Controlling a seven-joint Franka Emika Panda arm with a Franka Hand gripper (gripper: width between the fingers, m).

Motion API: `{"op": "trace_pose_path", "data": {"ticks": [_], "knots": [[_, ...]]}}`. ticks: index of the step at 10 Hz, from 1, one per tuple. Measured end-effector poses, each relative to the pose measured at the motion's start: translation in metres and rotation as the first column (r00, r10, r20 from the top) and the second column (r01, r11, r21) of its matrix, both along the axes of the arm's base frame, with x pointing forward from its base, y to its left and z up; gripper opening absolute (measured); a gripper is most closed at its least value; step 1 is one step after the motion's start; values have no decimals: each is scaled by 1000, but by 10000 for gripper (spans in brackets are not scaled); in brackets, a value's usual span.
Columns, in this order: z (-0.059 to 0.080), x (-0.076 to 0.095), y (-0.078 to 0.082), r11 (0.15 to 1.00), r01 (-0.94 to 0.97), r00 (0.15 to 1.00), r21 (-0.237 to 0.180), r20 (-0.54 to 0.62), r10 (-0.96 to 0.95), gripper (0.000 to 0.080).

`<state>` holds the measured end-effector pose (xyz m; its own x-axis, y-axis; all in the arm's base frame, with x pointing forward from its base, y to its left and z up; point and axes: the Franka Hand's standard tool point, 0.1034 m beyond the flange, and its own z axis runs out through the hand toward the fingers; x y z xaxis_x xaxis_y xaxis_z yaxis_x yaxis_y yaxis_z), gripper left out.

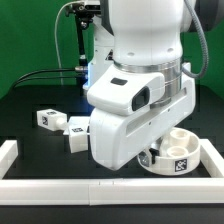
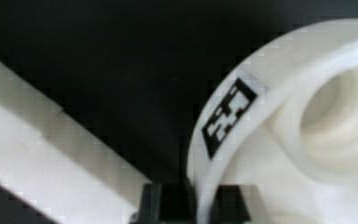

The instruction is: Assemble stool

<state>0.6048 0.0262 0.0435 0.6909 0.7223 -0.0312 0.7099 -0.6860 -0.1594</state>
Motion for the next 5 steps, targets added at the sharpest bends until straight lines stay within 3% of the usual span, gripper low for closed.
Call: {"op": "trace_pose_path", "data": {"ticks": [3,5], "knots": [[-1,0,0,1000,0,1000,0,-2,0,25],[-15,-2,9,999,42,999,-9,16,-42,25]]}}
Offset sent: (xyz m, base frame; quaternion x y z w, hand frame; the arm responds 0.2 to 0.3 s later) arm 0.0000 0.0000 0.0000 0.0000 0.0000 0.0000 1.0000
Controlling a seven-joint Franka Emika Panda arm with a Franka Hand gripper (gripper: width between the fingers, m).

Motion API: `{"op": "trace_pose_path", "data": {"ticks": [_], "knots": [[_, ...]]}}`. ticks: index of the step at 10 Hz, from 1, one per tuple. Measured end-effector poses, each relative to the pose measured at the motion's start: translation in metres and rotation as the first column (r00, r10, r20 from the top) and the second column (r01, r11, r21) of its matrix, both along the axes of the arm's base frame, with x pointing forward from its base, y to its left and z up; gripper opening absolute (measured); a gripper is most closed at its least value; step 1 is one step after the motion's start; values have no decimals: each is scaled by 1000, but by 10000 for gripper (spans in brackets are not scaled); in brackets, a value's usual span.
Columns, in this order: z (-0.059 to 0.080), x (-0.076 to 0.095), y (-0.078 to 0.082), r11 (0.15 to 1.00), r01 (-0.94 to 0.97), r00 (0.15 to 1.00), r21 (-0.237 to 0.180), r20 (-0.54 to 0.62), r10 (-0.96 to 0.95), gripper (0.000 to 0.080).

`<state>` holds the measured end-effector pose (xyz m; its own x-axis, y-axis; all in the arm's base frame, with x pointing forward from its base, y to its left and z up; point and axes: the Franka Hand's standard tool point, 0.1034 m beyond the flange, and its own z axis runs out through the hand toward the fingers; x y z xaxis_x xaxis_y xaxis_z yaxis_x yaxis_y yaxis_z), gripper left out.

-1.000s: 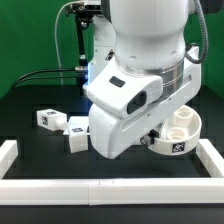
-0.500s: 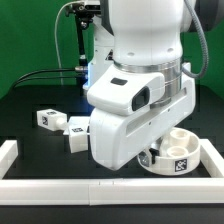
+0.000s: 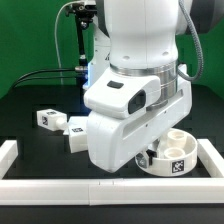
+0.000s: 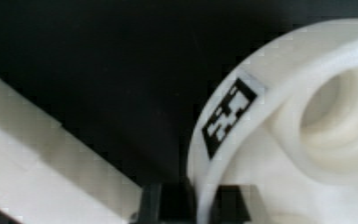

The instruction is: Assemble stool

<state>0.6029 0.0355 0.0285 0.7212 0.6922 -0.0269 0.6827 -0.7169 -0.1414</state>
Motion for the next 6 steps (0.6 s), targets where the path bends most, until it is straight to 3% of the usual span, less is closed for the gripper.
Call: {"op": "trace_pose_path", "data": {"ticks": [2,4,5,6], "knots": [[-9,-3,14,999,47,999,-8,-9,-47,25],[-12,-2,15,999,49,999,-14,-1,-49,25],[-12,-2,15,999,50,999,-14,-1,-50,96],[-12,-2,15,999,51,999,-14,-1,-51,232]]}}
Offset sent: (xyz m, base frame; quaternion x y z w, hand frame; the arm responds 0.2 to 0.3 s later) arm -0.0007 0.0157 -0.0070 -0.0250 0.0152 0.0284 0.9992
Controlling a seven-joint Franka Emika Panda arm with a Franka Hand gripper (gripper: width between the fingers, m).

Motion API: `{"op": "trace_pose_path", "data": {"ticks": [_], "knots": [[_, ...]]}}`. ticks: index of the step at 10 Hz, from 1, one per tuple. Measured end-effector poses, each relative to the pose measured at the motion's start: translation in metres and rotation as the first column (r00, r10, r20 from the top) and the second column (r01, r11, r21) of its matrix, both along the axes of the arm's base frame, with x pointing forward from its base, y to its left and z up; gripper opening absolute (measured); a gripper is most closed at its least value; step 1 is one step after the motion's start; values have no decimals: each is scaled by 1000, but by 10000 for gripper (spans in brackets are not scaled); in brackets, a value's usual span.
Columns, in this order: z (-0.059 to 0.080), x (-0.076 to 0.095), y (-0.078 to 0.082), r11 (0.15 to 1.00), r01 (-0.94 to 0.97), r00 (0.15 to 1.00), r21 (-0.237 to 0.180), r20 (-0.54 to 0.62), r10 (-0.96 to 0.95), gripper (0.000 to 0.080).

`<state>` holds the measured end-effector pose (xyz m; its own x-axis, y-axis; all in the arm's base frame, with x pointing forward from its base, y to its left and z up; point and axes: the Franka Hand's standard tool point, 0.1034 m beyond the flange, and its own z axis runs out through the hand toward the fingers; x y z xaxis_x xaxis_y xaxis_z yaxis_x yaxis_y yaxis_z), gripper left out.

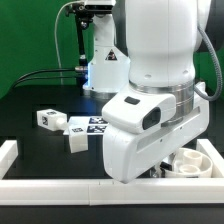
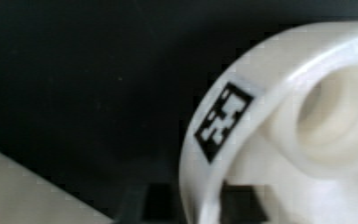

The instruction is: Assemble stool

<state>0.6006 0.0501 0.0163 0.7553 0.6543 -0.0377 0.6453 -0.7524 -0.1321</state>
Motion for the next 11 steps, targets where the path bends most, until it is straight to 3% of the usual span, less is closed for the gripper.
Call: {"op": "trace_pose_path", "data": {"ticks": [1,2,3,4,5,9,11], "knots": [[0,0,0,1000,0,1000,0,0,0,232],[2,-3,1,1000,-2,1000,1,-14,2,414],[16,-5,-4,1000,1,999,-2,-36,-1,549],[32,-5,-5,1000,17,999,-6,-28,-17,549],[41,-10,-5,1000,25,999,-9,-25,-25,628],[42,-7,-9,1000,5,1000,-4,-20,-5,649],[39,-16,-10,996,91,995,-24,-28,-92,649]]}}
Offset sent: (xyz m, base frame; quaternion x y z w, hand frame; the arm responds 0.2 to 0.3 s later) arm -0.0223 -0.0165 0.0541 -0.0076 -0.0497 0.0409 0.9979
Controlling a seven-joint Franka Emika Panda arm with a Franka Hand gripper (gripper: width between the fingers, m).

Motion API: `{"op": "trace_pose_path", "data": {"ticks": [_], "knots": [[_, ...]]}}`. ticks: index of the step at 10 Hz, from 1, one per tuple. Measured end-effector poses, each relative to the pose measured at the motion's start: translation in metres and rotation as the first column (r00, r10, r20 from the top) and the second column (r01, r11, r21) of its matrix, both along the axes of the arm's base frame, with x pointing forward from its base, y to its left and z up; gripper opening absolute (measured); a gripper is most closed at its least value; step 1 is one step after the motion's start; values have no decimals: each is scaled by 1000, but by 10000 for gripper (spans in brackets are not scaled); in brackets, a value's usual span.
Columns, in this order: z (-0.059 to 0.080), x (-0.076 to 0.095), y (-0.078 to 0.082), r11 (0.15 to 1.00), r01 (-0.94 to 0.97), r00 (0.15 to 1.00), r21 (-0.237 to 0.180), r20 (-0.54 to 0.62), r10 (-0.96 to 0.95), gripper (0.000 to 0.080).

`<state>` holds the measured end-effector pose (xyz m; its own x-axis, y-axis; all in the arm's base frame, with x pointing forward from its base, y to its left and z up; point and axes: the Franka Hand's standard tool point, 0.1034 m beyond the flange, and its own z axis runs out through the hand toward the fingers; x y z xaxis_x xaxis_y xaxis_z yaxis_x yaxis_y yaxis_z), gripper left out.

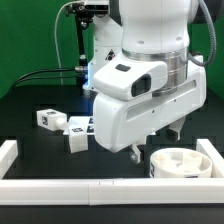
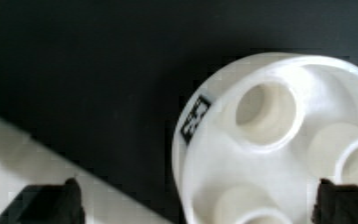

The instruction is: Assemble stool

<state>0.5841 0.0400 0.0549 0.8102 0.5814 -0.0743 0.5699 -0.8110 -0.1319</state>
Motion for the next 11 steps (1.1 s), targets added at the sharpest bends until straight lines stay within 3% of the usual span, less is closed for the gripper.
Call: {"op": "trace_pose_path", "data": {"ticks": [2,6,8,10,11], "knots": [[3,-32,1,989,145,989,-42,-2,-145,649],[1,-31,-3,989,142,990,-34,9,-142,649],[1,-44,-11,938,344,939,-52,-6,-345,649],[13,-64,-2,889,453,891,-75,-3,-454,649],[9,-62,-3,889,453,891,-74,-7,-454,649]]}}
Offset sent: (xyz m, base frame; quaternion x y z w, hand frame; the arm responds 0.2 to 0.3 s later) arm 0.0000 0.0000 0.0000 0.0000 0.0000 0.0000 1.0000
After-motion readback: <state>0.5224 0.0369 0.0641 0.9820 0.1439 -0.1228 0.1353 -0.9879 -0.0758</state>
